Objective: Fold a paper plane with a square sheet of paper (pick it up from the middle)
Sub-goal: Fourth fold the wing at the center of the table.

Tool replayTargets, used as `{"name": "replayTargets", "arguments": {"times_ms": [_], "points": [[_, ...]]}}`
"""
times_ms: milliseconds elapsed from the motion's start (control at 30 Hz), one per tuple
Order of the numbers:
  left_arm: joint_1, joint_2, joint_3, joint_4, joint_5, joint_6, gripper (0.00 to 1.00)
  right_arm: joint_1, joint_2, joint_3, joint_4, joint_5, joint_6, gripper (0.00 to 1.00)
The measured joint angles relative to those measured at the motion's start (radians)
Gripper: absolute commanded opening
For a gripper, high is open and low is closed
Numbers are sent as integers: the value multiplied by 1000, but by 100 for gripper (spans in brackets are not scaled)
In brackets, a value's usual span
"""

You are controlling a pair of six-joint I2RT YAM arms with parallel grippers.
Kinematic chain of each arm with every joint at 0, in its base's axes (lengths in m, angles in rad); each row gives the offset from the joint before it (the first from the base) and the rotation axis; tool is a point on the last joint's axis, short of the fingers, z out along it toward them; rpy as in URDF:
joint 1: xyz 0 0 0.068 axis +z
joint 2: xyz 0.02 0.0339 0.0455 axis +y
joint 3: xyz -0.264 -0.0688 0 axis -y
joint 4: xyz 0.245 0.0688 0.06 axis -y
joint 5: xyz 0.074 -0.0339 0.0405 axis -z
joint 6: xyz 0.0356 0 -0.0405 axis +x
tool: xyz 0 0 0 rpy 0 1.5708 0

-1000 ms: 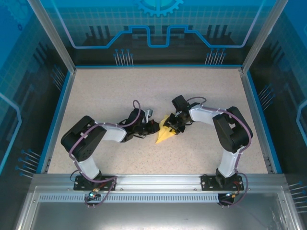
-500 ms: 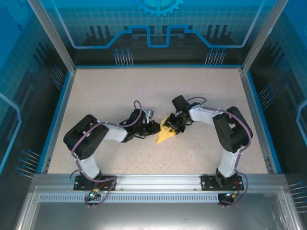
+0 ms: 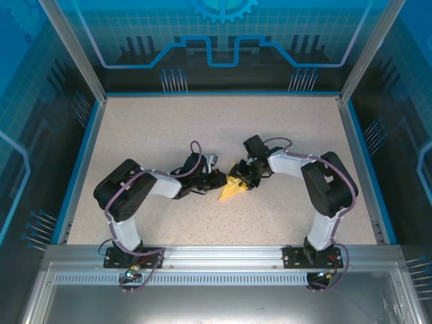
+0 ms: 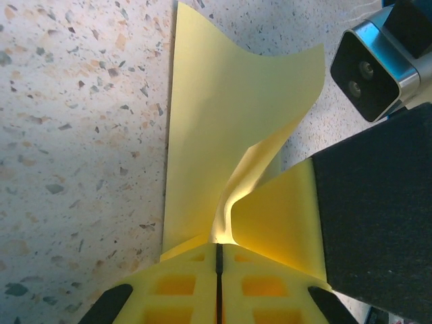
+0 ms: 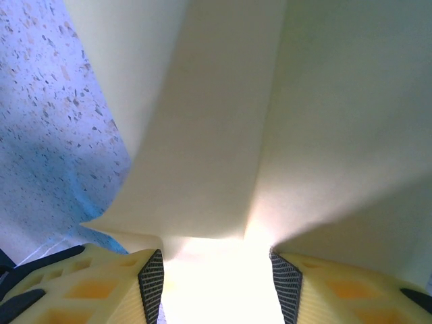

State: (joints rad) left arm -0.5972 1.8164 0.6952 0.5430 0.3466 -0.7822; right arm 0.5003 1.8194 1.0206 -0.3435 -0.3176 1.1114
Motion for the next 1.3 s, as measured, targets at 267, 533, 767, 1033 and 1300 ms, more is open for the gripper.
{"name": "replayTargets", "arguments": {"times_ms": [267, 533, 767, 1033, 1300], "points": [[0, 1, 2, -15, 0, 3, 8, -2, 6, 9, -14, -1, 0, 49], [0, 9, 6, -25, -1, 3, 8, -2, 11, 17, -31, 0, 0, 47], [0, 16, 11, -42, -1, 3, 8, -4, 18, 24, -46, 1, 0, 44], [0, 18, 23, -49, -1, 6, 8, -4, 22, 29, -60, 5, 7, 37], [0, 31, 32, -53, -1, 7, 8, -6, 24, 29, -64, 5, 11, 37]]}}
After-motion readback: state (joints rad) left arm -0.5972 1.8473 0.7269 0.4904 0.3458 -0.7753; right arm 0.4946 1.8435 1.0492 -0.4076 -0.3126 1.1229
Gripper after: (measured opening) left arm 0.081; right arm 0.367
